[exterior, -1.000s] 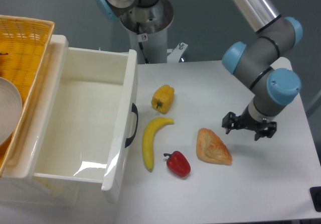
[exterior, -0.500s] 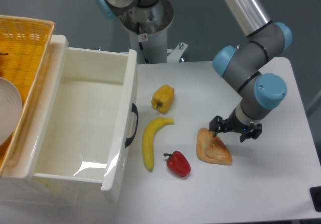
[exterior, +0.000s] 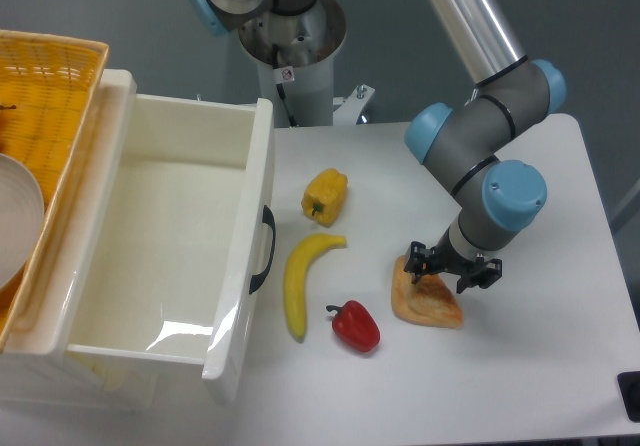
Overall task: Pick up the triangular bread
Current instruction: 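Lower the gripper onto the bread's pointed end and close it, then lift the gripped bread slice up and away from the table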
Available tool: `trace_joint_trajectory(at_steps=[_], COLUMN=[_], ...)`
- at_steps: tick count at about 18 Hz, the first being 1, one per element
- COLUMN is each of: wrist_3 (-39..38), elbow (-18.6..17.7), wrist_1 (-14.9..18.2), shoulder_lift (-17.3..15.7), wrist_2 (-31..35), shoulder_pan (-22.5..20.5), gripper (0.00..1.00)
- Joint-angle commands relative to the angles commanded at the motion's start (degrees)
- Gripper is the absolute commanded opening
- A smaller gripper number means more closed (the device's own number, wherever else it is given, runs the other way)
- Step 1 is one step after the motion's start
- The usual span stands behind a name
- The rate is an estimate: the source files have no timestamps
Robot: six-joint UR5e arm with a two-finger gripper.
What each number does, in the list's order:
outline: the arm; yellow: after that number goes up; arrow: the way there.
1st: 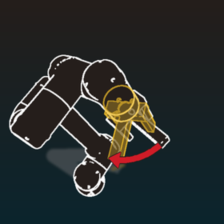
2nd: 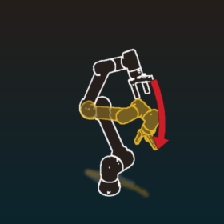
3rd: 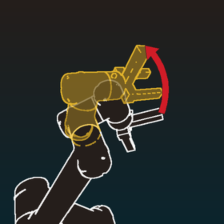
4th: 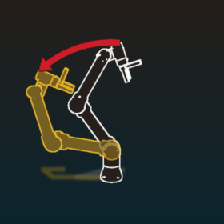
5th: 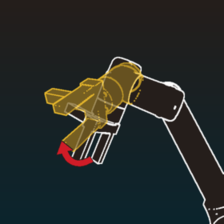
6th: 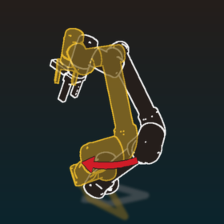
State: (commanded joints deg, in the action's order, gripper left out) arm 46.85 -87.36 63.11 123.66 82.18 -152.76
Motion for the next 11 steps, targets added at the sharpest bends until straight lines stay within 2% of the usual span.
trace_joint_trajectory(at_steps=[3,6,11], wrist_3=[0.1,0.2,2.1], elbow=[0.2,0.7,3.7], wrist_1=[-0.2,-0.1,0.0], shoulder_lift=[-0.1,0.0,0.3], wrist_2=[0.0,0.0,0.0], shoulder_pan=[0.0,-0.2,-0.9], gripper=[0.17,0.02,0.00])
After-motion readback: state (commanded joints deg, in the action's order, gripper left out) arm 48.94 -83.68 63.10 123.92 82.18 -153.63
